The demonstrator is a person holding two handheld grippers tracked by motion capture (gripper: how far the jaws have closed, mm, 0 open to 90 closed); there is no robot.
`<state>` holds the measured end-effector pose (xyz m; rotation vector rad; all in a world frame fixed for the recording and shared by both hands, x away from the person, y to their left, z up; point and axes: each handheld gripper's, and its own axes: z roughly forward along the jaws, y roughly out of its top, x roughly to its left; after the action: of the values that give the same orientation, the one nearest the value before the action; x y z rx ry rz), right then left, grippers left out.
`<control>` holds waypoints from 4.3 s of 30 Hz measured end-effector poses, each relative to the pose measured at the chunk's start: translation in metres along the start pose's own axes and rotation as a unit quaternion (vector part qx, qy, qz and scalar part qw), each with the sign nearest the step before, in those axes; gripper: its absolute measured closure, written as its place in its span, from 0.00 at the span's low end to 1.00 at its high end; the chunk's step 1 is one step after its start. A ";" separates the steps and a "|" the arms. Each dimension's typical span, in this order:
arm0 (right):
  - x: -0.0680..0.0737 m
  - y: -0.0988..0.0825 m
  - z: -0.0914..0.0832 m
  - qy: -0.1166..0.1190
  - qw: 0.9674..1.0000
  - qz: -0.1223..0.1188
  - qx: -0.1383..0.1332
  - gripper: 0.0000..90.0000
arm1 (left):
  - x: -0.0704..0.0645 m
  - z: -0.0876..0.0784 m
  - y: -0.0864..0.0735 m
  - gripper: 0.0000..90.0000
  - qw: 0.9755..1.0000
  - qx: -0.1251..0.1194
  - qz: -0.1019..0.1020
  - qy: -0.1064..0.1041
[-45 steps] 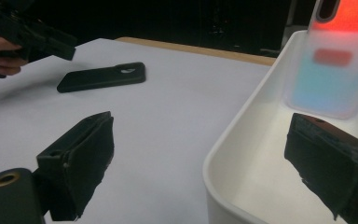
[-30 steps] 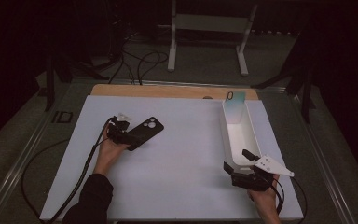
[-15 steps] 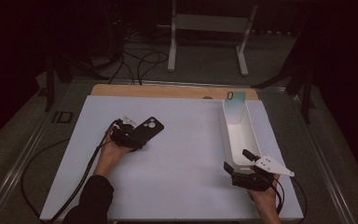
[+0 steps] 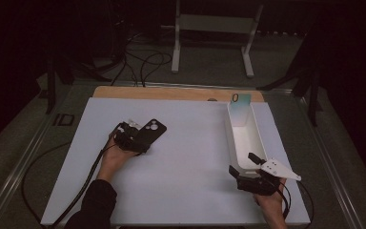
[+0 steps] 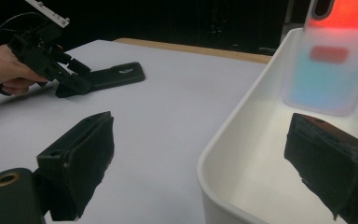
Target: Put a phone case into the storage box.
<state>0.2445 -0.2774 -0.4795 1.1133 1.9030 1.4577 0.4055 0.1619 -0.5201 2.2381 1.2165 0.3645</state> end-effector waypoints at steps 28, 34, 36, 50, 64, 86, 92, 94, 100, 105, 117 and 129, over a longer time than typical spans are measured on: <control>0.002 0.013 0.002 0.012 1.000 0.003 0.008 0.09 | -0.024 -0.059 0.007 0.17 0.995 -0.086 0.002 -0.041; 0.001 0.017 0.005 0.024 0.999 0.009 0.023 0.09 | -0.036 -0.074 0.006 0.17 0.992 -0.109 0.009 -0.055; 0.001 0.020 0.007 0.028 0.999 0.013 0.034 0.09 | -0.045 -0.083 0.003 0.17 0.990 -0.119 0.016 -0.068; 0.013 0.046 0.023 0.074 0.995 0.046 0.046 0.10 | -0.093 -0.105 0.006 0.17 0.979 -0.149 0.072 -0.117; 0.042 0.070 0.051 0.131 0.987 0.061 0.075 0.19 | -0.135 -0.112 0.014 0.17 0.965 -0.169 0.119 -0.160; 0.064 0.079 0.059 0.210 0.971 0.059 0.099 0.91 | -0.169 -0.097 0.013 0.61 0.961 -0.173 0.137 -0.166; 0.070 0.076 0.057 0.188 0.976 0.026 0.105 0.95 | -0.171 -0.096 0.007 0.40 0.962 -0.161 0.156 -0.153; 0.071 0.078 0.057 0.185 0.977 0.025 0.101 0.95 | -0.168 -0.095 0.006 0.39 0.962 -0.163 0.149 -0.159; 0.067 0.084 0.052 0.185 0.979 0.011 0.085 0.95 | -0.157 -0.098 0.006 0.34 0.959 -0.156 0.130 -0.198; 0.065 0.089 0.047 0.195 0.978 0.004 0.070 0.95 | -0.153 -0.097 0.006 0.29 0.952 -0.135 0.123 -0.246; 0.074 0.096 0.040 0.255 0.966 -0.018 0.041 0.95 | -0.160 -0.085 0.006 0.32 0.934 -0.115 0.140 -0.308; 0.071 0.092 0.042 0.288 0.957 -0.011 0.037 0.95 | -0.158 -0.087 0.005 0.51 0.918 -0.130 0.149 -0.343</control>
<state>0.2666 -0.1865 -0.3988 0.7369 2.3593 1.8564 0.2797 0.0578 -0.4427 2.0399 0.4311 -0.1471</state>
